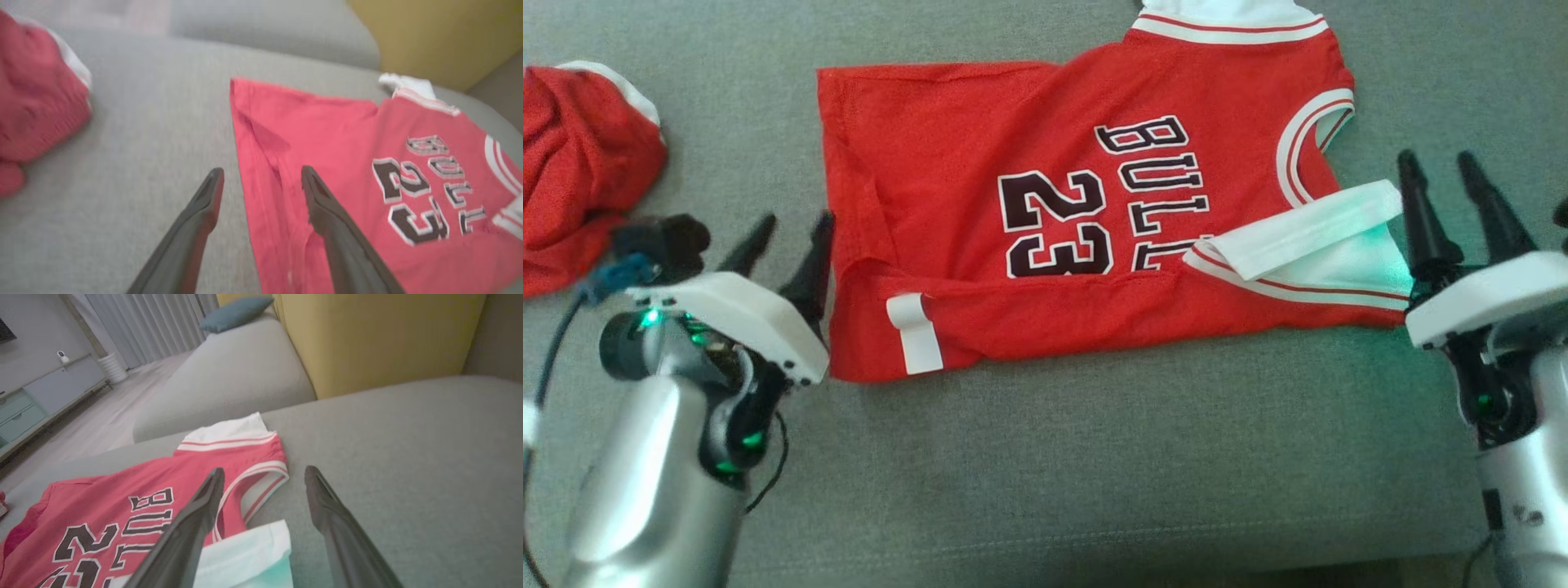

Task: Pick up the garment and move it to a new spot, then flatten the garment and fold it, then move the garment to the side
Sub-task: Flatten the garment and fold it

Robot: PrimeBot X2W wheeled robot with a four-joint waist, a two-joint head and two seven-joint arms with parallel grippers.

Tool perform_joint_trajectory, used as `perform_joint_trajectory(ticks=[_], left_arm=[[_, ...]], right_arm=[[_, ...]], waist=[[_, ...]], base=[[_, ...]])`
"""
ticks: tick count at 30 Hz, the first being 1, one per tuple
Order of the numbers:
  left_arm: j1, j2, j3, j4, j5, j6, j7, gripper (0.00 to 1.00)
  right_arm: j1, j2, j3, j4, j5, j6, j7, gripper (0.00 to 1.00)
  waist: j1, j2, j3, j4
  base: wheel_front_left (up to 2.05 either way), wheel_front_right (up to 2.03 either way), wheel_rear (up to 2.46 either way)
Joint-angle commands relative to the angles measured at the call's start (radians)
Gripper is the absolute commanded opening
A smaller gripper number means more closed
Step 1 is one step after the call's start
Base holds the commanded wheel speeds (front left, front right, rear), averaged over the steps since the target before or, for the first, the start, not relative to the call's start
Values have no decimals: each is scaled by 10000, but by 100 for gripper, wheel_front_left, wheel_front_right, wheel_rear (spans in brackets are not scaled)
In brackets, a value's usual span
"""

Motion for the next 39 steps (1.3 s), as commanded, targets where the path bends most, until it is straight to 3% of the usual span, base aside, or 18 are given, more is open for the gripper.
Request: perform_joint_trajectory(ticks=[1, 5, 9, 17, 32, 39], left_arm=[[-191, 140, 369, -444, 220, 169, -467, 100], [242, -1, 147, -857, 1561, 971, -2309, 100], [936, -193, -62, -1327, 2391, 1646, -3572, 100], [2449, -253, -362, -2230, 3377, 2529, -4381, 100], [3144, -273, -546, -2587, 3568, 2828, -4466, 100], [2900, -224, -736, -2083, 3333, 2473, -4131, 100]], right_arm=[[120, -164, 178, -476, -245, -7, -404, 100], [706, -131, 292, -1256, -1339, -7, -1725, 100], [1483, 83, 326, -2154, -2013, -7, -2244, 100], [3170, 748, 319, -3319, -2356, -7, -2108, 100], [3747, 1002, 120, -3722, -2468, -7, -1762, 100], [3751, 856, -39, -3154, -2318, -7, -1325, 100]], waist=[[0, 0, -49, 1], [0, 0, -237, -72], [0, 0, -520, -199], [0, 0, -1000, -330], [0, 0, -1230, -237], [0, 0, -1043, -219]], base=[[0, 0, 0], [0, 0, 0], [0, 0, 0], [0, 0, 0], [0, 0, 0], [0, 0, 0]])
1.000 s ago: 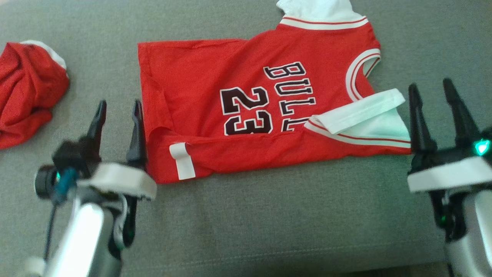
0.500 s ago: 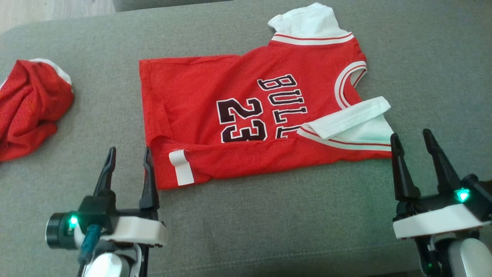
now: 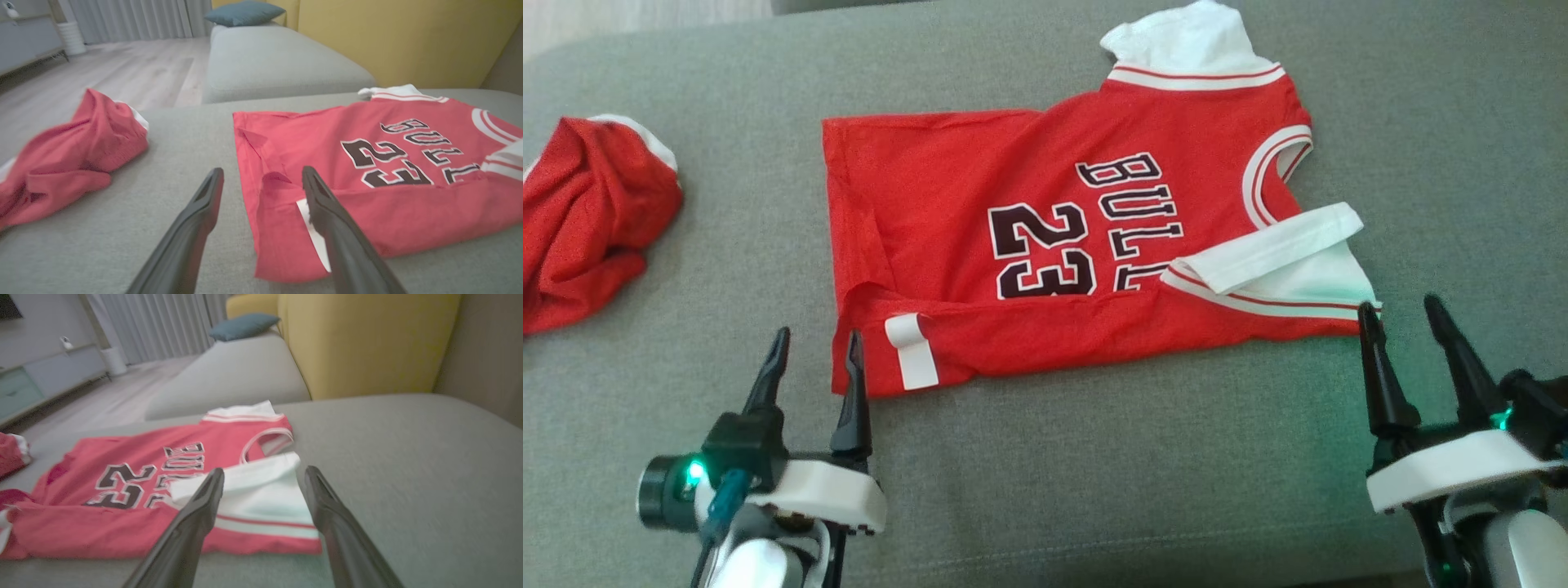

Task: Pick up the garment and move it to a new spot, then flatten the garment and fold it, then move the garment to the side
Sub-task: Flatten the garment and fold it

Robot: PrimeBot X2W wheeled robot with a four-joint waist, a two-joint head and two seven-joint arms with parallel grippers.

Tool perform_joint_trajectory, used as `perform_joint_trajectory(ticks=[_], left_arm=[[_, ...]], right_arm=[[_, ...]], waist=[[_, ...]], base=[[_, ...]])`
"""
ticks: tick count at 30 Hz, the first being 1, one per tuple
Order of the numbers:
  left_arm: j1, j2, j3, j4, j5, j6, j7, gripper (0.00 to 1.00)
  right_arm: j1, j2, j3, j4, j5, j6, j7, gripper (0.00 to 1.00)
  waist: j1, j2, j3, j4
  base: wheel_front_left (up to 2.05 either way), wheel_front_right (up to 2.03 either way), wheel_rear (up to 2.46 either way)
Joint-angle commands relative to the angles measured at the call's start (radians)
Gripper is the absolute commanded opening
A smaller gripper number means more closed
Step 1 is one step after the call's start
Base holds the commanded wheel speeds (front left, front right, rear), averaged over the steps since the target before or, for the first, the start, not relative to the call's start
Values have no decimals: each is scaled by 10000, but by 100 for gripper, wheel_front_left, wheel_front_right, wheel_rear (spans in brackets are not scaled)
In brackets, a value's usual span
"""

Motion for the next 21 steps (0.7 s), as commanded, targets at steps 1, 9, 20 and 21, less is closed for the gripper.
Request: perform_joint_trajectory(ticks=[1, 9, 20, 21], left_arm=[[-511, 147, 248, -133, -83, -84, 51, 100], [-1002, -105, 197, 1061, -887, -647, 599, 100], [-1763, -256, -123, 2091, -1747, -1489, 1984, 0], [-1777, -247, -138, 2075, -1755, -1496, 2020, 0]], right_arm=[[-123, -254, 92, -75, 88, -7, 142, 100], [-1034, -841, 26, 1431, 468, -7, 1038, 100], [-2330, -1412, 891, 3075, 1619, -7, 2701, 0], [-2364, -1413, 906, 3086, 1758, -7, 2708, 0]], waist=[[0, -1, 115, -15], [0, -1, 786, -2], [0, -1, 1431, 175], [0, -1, 1430, 178]], base=[[0, 0, 0], [0, 0, 0], [0, 0, 0], [0, 0, 0]])
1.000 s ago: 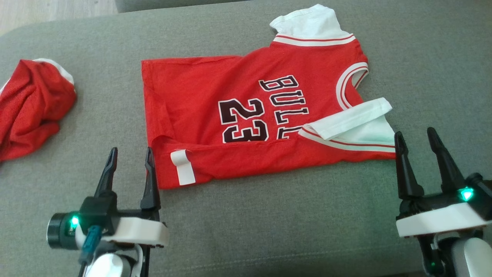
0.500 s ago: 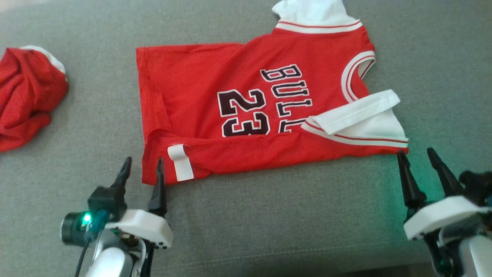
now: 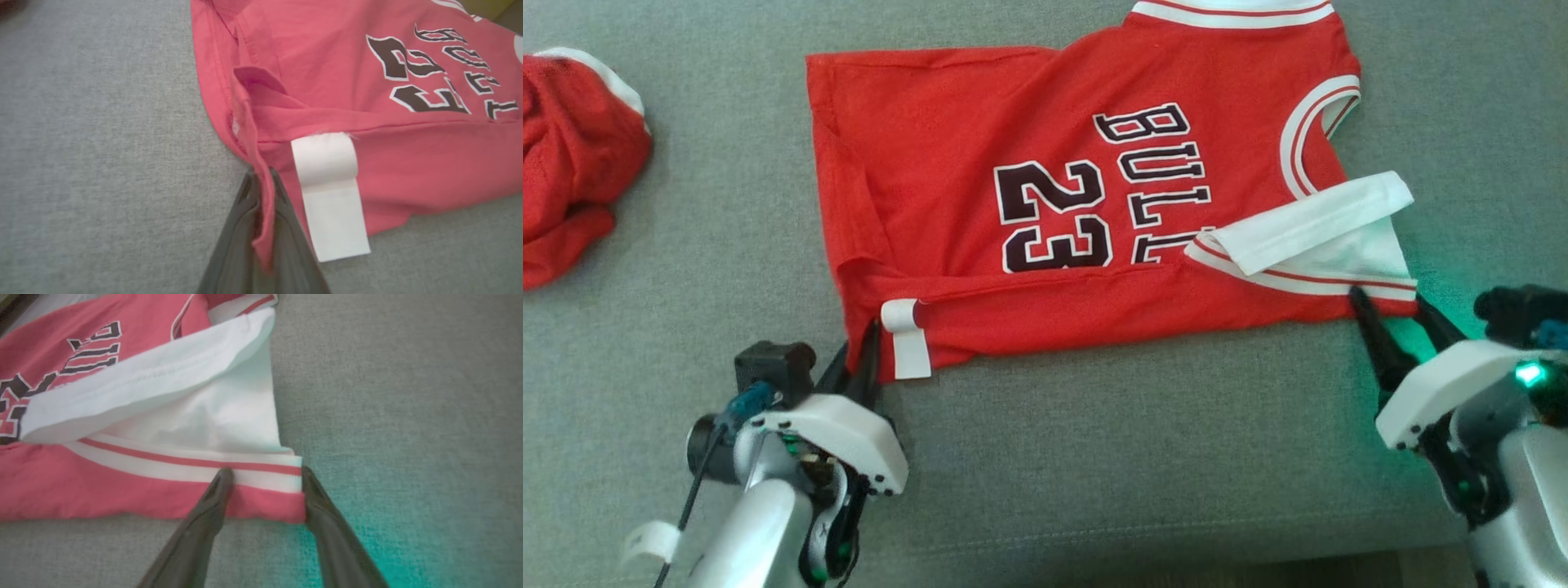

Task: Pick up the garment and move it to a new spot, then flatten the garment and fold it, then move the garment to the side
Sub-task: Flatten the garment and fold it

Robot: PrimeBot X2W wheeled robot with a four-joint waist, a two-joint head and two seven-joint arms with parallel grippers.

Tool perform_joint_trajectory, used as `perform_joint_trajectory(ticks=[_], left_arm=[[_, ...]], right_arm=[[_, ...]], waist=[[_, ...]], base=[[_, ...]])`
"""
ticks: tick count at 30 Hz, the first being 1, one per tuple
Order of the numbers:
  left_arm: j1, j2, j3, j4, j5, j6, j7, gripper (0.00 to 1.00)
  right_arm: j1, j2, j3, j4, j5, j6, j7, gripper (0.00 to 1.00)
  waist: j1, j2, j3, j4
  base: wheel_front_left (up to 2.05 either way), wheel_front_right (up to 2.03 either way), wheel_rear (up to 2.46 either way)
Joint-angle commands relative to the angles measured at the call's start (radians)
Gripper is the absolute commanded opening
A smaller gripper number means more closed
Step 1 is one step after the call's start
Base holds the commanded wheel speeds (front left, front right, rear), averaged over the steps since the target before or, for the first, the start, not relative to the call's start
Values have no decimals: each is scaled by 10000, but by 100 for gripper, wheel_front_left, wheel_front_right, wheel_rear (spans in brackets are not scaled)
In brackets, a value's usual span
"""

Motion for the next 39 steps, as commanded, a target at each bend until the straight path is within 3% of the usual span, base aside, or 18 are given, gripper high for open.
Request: perform_joint_trajectory(ticks=[1, 8, 20, 21, 22, 23, 32, 39], left_arm=[[-143, 129, 197, -140, -35, 2, 76, 0], [276, 496, 356, -880, 15, 242, 89, 0], [2066, 1105, 518, -2310, -281, 772, 1096, 0], [2185, 1083, 525, -2384, -352, 790, 1118, 3], [2290, 1063, 533, -2403, -411, 826, 1164, 49], [2350, 1052, 539, -2416, -426, 868, 1175, 100], [1987, 860, 655, -2931, 732, 1722, -637, 100], [1418, 961, 690, -3629, 1500, 2121, -1354, 100]], right_arm=[[-89, -178, 207, -136, 141, -7, 13, 0], [631, -103, -263, -673, 541, -7, -170, 0], [2941, 518, -936, -2181, 485, -7, 729, 0], [3010, 574, -928, -2290, 497, -7, 742, 16], [3040, 607, -973, -2358, 453, -7, 704, 76], [3060, 608, -1004, -2387, 356, -7, 697, 100], [2551, 826, -1098, -3978, -1164, -7, -1363, 100], [2433, 1131, -847, -5278, -1693, -7, -1595, 100]], waist=[[0, 0, -25, 2], [0, 0, -457, 13], [0, 0, -1392, -103], [0, 0, -1449, -136], [0, 0, -1500, -165], [0, 0, -1544, -177], [0, 0, -1954, -185], [0, 0, -2138, -200]], base=[[0, 0, 0], [0, 0, 0], [0, 0, 0], [0, 0, 0], [0, 0, 0], [0, 0, 0], [0, 0, 0], [0, 0, 0]])
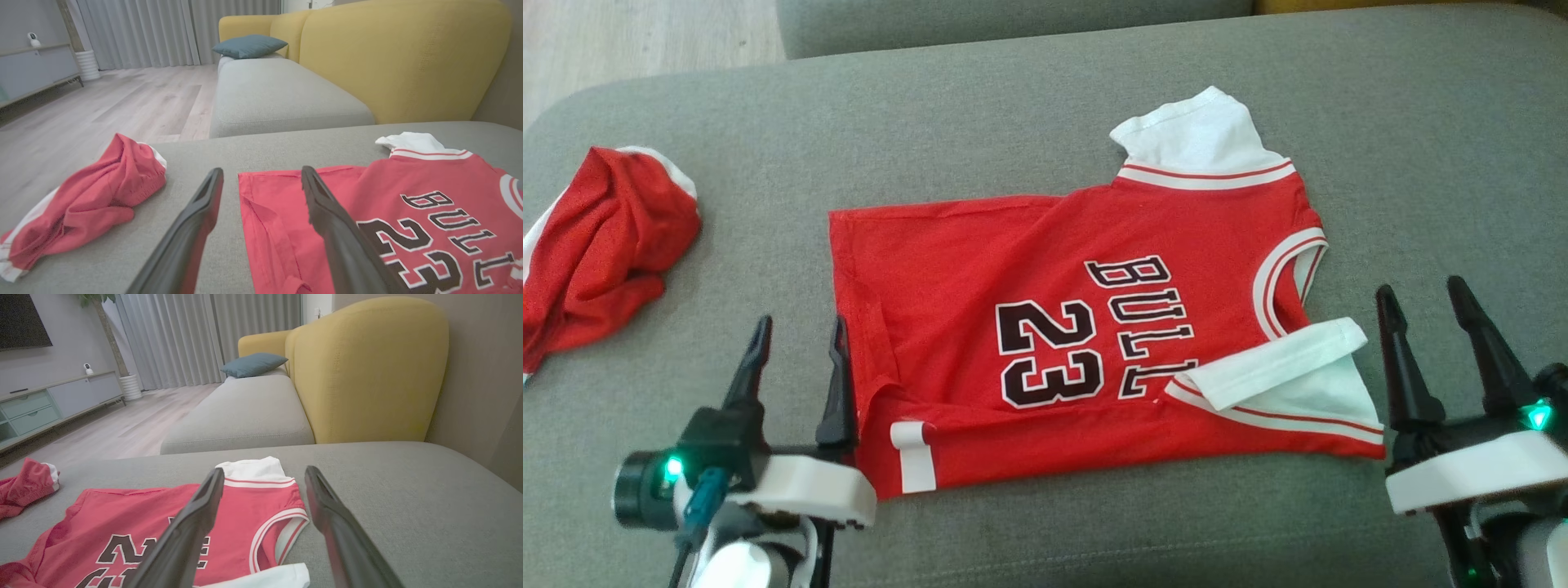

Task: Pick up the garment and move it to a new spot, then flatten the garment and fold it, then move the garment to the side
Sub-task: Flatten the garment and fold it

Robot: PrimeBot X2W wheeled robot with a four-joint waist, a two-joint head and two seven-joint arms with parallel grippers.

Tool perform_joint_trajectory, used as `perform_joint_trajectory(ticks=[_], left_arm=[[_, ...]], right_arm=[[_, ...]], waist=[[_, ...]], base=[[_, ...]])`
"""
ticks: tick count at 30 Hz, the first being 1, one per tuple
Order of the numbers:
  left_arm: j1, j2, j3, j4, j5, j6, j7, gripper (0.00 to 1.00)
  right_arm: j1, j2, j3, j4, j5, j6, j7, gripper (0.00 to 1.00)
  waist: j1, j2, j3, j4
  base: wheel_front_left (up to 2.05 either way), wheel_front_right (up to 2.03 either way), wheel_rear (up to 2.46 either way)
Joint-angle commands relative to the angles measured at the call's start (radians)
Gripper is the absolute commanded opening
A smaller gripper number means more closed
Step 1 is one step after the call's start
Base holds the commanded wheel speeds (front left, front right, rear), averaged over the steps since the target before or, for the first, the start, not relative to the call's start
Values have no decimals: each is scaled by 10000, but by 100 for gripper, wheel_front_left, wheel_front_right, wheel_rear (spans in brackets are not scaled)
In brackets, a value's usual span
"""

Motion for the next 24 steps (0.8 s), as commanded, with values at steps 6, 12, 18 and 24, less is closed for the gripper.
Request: perform_joint_trajectory(ticks=[6, 12, 18, 24], left_arm=[[-535, 249, 549, -473, 292, 305, 32, 100], [-488, 289, 570, -440, 349, 455, 117, 100], [-1231, 193, 535, -51, 132, 145, 102, 100], [-3527, 99, 434, 2096, -578, -1010, 879, 100]], right_arm=[[-402, -34, 404, -796, -173, -7, 103, 100], [-428, -5, 361, -790, -143, -7, 139, 100], [-467, 47, 317, -755, -76, -7, 144, 100], [-713, 95, 489, -676, 54, -7, 160, 100]], waist=[[0, -1, 26, -57], [0, -1, 145, -31], [0, -1, 421, 1], [0, -1, 1038, -150]], base=[[0, 0, 0], [0, 0, 0], [0, 0, 0], [0, 0, 0]])
